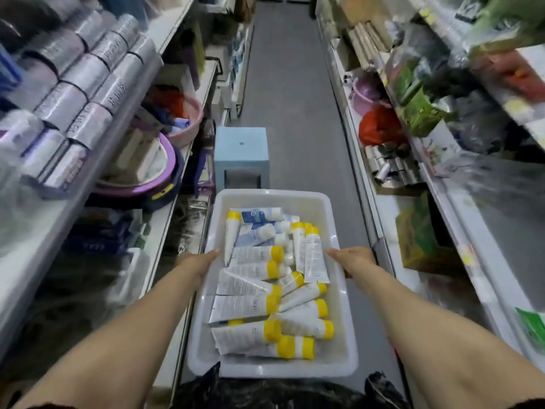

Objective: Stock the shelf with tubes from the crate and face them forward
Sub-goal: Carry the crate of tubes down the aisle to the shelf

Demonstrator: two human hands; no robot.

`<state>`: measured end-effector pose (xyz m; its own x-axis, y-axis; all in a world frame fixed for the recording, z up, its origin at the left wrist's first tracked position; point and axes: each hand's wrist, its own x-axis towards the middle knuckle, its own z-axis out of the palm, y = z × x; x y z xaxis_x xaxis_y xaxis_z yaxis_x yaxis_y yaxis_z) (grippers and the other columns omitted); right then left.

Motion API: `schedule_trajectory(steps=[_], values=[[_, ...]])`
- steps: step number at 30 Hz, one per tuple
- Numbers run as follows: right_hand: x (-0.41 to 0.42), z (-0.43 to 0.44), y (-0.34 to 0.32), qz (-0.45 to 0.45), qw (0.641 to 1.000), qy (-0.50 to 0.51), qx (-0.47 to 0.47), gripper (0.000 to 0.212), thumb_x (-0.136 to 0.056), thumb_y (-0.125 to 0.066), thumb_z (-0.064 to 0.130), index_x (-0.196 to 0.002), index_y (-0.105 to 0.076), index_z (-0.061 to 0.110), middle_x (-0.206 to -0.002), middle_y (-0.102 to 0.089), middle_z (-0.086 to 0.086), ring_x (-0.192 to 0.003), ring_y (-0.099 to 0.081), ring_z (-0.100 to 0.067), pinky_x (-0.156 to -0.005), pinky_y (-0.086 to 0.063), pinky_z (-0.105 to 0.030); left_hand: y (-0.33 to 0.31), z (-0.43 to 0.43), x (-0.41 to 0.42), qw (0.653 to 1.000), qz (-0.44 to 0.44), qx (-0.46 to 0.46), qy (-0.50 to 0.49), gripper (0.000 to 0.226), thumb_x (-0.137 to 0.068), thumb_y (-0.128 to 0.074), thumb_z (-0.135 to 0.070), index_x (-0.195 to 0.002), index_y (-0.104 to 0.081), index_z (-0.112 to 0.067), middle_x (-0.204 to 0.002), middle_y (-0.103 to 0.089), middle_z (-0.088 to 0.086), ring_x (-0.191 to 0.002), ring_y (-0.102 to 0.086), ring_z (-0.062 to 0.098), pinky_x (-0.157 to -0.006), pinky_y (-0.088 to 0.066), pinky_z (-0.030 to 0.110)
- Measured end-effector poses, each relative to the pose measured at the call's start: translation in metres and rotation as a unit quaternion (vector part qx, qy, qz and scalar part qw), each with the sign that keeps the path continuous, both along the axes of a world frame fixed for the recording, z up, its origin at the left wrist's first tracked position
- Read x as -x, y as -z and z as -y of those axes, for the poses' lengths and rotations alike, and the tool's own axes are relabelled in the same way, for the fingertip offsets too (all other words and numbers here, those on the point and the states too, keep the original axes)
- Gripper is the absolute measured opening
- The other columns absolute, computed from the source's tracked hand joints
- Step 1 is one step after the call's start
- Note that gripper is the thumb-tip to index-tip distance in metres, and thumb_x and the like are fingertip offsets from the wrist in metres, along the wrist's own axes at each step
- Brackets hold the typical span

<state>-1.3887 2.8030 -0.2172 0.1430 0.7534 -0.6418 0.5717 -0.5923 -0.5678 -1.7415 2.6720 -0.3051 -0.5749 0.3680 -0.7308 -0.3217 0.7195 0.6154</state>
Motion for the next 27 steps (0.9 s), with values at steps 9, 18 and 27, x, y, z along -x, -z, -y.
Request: schedule_trajectory(steps=[9,18,27], values=[[0.099,-0.227,0.003,0.009,1.000,0.014,0.002,0.046,-0.063,-0.086,0.050,-0.068,-0.066,0.009,-0.070,-0.069,-0.010,-0.062,-0.066,-0.025,-0.070,-0.058,-0.039,-0.066,-0.235,0.074,1.000,-0.002,0.009,0.021,0.076,-0.067,-0.088,-0.038,-0.121,-0.058,0.005,-0.108,-0.068,0.021,-0.093,-0.067,0.035,-0.081,-0.056,0.040],[0.179,-0.449,0.038,-0.023,0.999,-0.034,0.034,0.043,-0.069,-0.083,0.047,-0.073,-0.071,0.005,-0.065,-0.067,-0.011,-0.052,-0.058,-0.022,-0.060,-0.052,-0.032,-0.056,-0.430,0.145,0.995,-0.075,0.065,0.001,0.071,-0.063,-0.086,-0.047,-0.114,-0.065,-0.001,-0.106,-0.069,0.019,-0.090,-0.067,0.035,-0.086,-0.056,0.047],[0.248,-0.603,0.053,-0.056,0.994,-0.070,0.065,0.032,-0.073,-0.085,0.034,-0.074,-0.069,0.006,-0.076,-0.072,-0.013,-0.069,-0.071,-0.030,-0.075,-0.061,-0.044,-0.049,-0.547,0.192,0.989,-0.093,0.109,-0.027,0.057,-0.071,-0.081,-0.049,-0.101,-0.070,-0.003,-0.101,-0.070,0.015,-0.091,-0.067,0.032,-0.086,-0.055,0.042]])
